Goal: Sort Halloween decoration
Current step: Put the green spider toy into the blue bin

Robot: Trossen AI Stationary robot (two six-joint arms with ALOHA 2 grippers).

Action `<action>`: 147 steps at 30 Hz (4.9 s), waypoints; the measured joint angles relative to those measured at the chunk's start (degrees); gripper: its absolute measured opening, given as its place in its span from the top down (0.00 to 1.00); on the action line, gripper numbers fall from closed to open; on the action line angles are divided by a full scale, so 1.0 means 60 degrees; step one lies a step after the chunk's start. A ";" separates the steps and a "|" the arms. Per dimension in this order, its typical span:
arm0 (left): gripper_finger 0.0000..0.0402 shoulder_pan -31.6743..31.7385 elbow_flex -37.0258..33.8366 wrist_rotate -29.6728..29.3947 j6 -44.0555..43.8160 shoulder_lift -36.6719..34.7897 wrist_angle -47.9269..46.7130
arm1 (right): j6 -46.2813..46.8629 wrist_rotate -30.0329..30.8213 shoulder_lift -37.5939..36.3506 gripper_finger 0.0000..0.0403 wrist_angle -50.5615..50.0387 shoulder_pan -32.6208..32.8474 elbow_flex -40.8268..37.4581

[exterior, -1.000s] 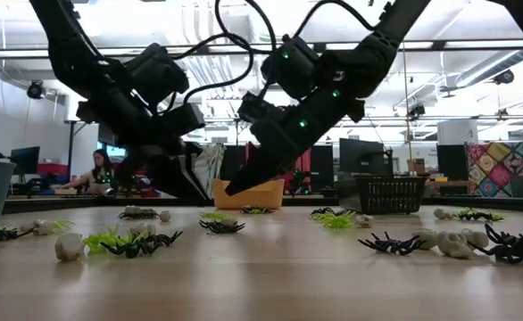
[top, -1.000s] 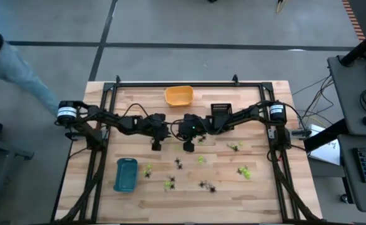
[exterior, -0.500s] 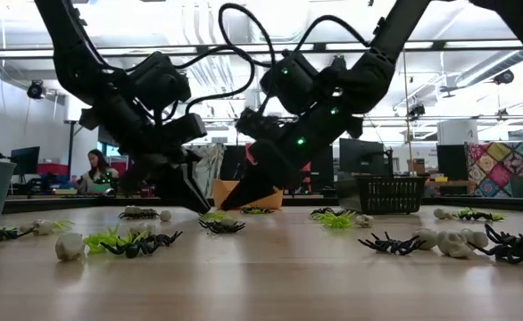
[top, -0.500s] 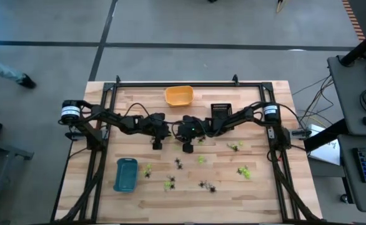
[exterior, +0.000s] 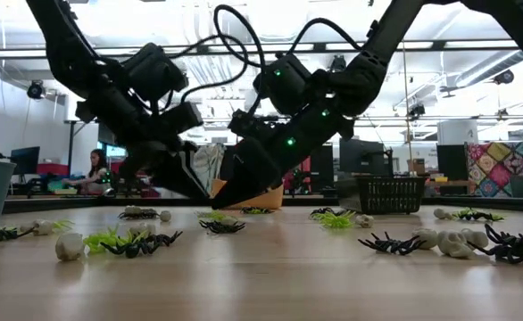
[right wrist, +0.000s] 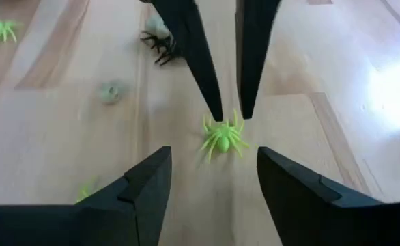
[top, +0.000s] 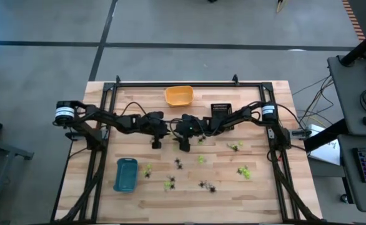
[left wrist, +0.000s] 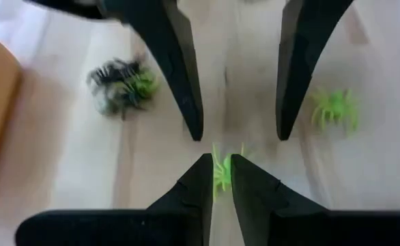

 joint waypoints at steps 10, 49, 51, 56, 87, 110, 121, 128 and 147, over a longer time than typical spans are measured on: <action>0.96 0.0007 -0.0253 0.0006 0.0321 -0.0260 0.0003 | 0.3685 -0.1886 -0.0515 0.56 -0.0354 -0.0284 0.0006; 1.00 0.0084 -0.0412 0.0028 0.0128 0.0847 0.0857 | 0.6815 -0.0994 -0.0375 0.63 -0.0565 -0.0447 0.0040; 1.00 0.0084 -0.0412 0.0026 0.0084 0.0801 0.0852 | 0.6879 -0.0994 -0.0374 0.58 -0.0735 -0.0454 0.0040; 1.00 0.0084 -0.0441 -0.0064 0.0086 0.0279 0.0414 | 0.6947 -0.0994 -0.0374 0.51 -0.1065 -0.0458 0.0040; 1.00 0.0146 -0.0404 0.0357 -0.0120 0.0832 0.0703 | 0.5237 -0.0600 -0.0005 0.50 -0.0644 -0.0433 0.0454; 1.00 0.0142 -0.0437 0.0345 -0.0116 0.0854 0.0809 | 0.3615 -0.0506 0.0380 0.87 -0.0635 -0.0327 0.0863; 1.00 0.0142 -0.0442 0.0333 -0.0263 0.0713 0.0738 | 0.3371 -0.0526 0.0356 0.98 -0.0673 -0.0327 0.0859; 1.00 0.0137 -0.0466 0.0311 -0.0804 0.0378 0.0506 | 0.3272 -0.0659 0.0241 0.98 -0.0682 -0.0327 0.0852; 0.96 0.0124 0.0480 0.0289 -0.1959 -0.3787 -0.3857 | 0.2685 -0.1620 -0.0152 0.98 -0.0333 -0.0174 0.0849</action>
